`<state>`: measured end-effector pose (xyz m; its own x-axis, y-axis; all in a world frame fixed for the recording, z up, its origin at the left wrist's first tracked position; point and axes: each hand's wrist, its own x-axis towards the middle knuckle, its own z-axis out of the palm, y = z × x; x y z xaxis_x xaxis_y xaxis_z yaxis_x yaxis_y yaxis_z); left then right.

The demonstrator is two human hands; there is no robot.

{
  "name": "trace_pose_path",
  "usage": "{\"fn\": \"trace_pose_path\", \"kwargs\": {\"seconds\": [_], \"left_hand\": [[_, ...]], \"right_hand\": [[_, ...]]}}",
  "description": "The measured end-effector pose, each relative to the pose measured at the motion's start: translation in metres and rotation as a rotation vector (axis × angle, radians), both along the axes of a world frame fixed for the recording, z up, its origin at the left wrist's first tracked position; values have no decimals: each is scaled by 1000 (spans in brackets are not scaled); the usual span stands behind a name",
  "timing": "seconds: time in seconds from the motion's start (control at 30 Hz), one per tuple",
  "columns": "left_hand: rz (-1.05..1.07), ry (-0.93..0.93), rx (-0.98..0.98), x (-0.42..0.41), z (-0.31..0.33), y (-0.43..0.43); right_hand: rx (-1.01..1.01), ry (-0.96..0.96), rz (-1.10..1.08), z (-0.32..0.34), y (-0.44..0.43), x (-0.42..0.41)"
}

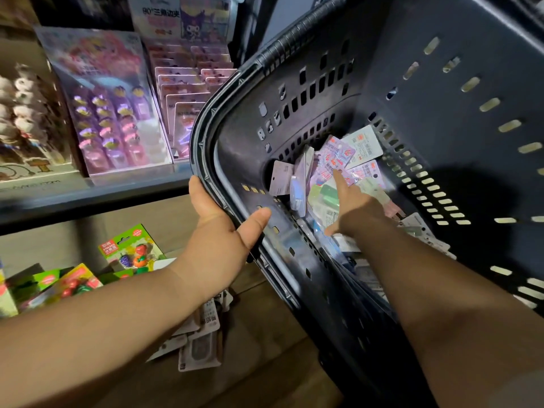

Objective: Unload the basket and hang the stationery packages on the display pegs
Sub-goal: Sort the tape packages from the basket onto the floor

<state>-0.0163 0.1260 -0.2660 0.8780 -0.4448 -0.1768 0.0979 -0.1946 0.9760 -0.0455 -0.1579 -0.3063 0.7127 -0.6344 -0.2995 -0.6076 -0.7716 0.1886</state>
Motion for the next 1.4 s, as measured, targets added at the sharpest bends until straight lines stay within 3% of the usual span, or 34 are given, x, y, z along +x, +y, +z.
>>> {"fn": "trace_pose_path", "kwargs": {"seconds": [0.33, 0.57, 1.03, 1.13, 1.27, 1.4], "left_hand": [[-14, 36, 2, -1, 8, 1], [-38, 62, 63, -1, 14, 3], [-16, 118, 26, 3, 10, 3], [-1, 117, 36, 4, 11, 3], [39, 104, 100, 6, 16, 4], [29, 99, 281, 4, 33, 7]], "right_hand": [[59, 0, -99, 1, -1, 1], [-39, 82, 2, 5, 11, -2], [-8, -104, 30, 92, 15, -24], [55, -182, -4, 127, 22, -26], [180, -441, -33, 169, 35, -33], [407, -652, -34, 200, 48, -45]]}}
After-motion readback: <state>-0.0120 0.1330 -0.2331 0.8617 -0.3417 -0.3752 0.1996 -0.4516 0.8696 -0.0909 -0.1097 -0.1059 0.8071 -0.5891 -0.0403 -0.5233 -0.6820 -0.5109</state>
